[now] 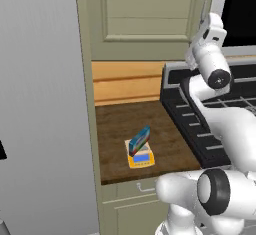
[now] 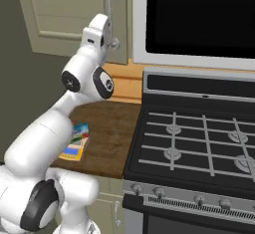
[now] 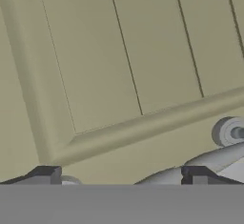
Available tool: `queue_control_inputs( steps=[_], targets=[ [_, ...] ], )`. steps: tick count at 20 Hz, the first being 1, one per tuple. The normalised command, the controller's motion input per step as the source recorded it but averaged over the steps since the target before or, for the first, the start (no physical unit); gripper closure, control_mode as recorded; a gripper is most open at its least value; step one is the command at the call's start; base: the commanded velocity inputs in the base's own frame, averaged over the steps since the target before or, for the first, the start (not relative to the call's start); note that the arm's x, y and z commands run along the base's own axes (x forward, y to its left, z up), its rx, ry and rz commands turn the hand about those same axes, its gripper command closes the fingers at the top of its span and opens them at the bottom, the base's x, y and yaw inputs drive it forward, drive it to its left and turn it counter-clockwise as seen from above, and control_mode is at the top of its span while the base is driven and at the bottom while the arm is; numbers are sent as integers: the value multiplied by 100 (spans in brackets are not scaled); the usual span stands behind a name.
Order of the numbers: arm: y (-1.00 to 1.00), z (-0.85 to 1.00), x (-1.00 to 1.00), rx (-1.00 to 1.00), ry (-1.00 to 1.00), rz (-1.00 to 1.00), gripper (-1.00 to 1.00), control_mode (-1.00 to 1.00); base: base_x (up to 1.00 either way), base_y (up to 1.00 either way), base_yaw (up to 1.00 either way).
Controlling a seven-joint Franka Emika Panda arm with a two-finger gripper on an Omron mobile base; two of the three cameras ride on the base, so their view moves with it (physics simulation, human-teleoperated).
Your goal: Pick the boxed food and place it on the digital scale for weighing, and close the cabinet.
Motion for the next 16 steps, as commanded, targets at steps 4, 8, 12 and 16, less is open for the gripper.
queue_control_inputs(
  steps=[4, 8, 12, 16],
  targets=[
    [28, -5, 100, 0, 0, 0, -100, -100, 0, 0, 0],
    [3, 0, 96, 1, 4, 0, -100, -100, 0, 0, 0],
    [0, 3, 94, 6, 20, 1, -100, -100, 0, 0, 0],
    [-2, 0, 99, 2, 18, 2, -100, -100, 0, 0, 0]
  ],
)
